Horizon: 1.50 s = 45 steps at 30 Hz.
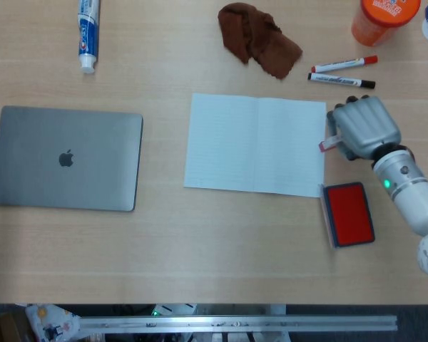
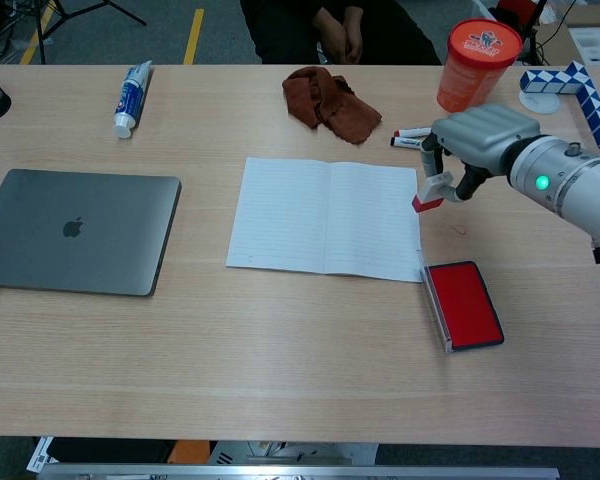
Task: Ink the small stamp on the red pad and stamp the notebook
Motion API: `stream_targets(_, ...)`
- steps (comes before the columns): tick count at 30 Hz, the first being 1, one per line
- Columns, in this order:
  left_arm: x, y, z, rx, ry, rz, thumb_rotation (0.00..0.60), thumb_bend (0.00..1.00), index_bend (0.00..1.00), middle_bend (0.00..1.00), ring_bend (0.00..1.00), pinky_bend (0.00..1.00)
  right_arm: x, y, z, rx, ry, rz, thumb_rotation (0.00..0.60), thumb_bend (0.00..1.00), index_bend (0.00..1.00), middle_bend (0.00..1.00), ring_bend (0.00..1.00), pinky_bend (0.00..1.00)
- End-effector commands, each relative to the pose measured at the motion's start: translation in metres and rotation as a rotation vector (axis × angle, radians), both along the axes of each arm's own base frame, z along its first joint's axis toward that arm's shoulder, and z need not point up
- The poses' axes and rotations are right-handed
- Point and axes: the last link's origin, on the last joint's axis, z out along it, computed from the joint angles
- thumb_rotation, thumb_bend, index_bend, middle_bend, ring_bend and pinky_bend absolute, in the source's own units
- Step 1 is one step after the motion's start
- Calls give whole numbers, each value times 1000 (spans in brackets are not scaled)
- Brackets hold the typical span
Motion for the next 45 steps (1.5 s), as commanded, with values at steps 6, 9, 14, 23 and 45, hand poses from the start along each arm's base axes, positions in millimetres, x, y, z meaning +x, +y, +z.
stream_targets(6, -3, -2, 1, 4, 0, 8, 600, 294, 0, 0, 0, 18, 12, 7, -24, 43, 31, 52, 600, 368, 700, 493, 334, 372)
stream_targets(9, -4, -3, 2, 5, -2, 13, 600, 294, 0, 0, 0, 18, 11, 9, -30, 51, 46, 61, 600, 373, 706, 498, 338, 372)
stream_targets(14, -5, -4, 2, 5, -1, 15, 600, 294, 0, 0, 0, 18, 9, 10, -38, 53, 66, 73, 600, 374, 710, 502, 339, 372)
stream_targets(23, -6, -4, 3, 5, -2, 17, 600, 293, 0, 0, 0, 18, 9, 9, -51, 46, 73, 91, 600, 400, 746, 532, 366, 372)
stream_targets(45, -9, -5, 2, 4, 1, 26, 600, 294, 0, 0, 0, 18, 3, 8, -66, 51, 96, 78, 600, 413, 790, 567, 377, 372)
